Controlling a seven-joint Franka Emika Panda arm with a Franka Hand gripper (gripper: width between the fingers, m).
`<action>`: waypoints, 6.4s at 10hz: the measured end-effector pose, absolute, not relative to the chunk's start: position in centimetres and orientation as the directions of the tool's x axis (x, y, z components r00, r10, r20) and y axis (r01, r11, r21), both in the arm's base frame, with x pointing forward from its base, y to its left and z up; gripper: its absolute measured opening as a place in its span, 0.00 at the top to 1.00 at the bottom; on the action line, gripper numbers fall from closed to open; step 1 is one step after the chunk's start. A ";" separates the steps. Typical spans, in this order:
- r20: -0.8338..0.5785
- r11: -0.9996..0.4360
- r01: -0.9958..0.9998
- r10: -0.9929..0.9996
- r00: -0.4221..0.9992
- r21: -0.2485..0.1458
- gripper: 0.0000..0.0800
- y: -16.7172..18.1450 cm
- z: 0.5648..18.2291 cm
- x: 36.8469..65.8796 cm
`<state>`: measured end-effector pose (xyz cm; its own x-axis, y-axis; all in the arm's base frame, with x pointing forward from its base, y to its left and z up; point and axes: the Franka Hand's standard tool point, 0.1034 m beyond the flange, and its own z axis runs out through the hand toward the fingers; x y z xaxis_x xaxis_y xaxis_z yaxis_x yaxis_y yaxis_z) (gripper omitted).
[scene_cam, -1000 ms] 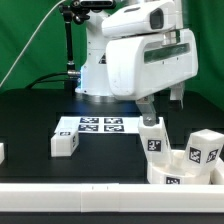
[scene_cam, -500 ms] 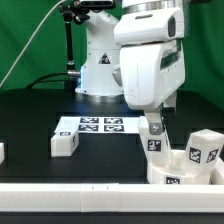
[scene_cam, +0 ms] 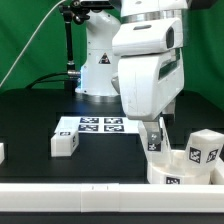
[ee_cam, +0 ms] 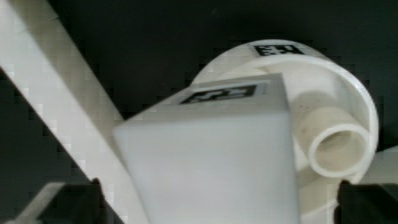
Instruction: Assemble stool
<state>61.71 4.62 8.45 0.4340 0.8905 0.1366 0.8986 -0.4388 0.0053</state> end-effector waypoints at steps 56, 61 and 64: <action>-0.097 -0.489 -0.849 -0.852 0.514 -0.198 0.19 4.1 9.9 61.2; 0.034 -0.833 -0.512 -0.529 0.848 -0.209 0.19 5.1 9.9 61.1; 0.068 -0.908 -0.366 -0.386 0.920 -0.204 0.19 5.5 10.0 61.0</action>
Offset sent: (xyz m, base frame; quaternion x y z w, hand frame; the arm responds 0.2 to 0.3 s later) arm -0.0036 -0.0003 0.0013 -0.0007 -0.0010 0.0048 1.0000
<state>61.05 5.46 10.02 0.9200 -0.3861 0.0678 -0.3660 -0.9080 -0.2042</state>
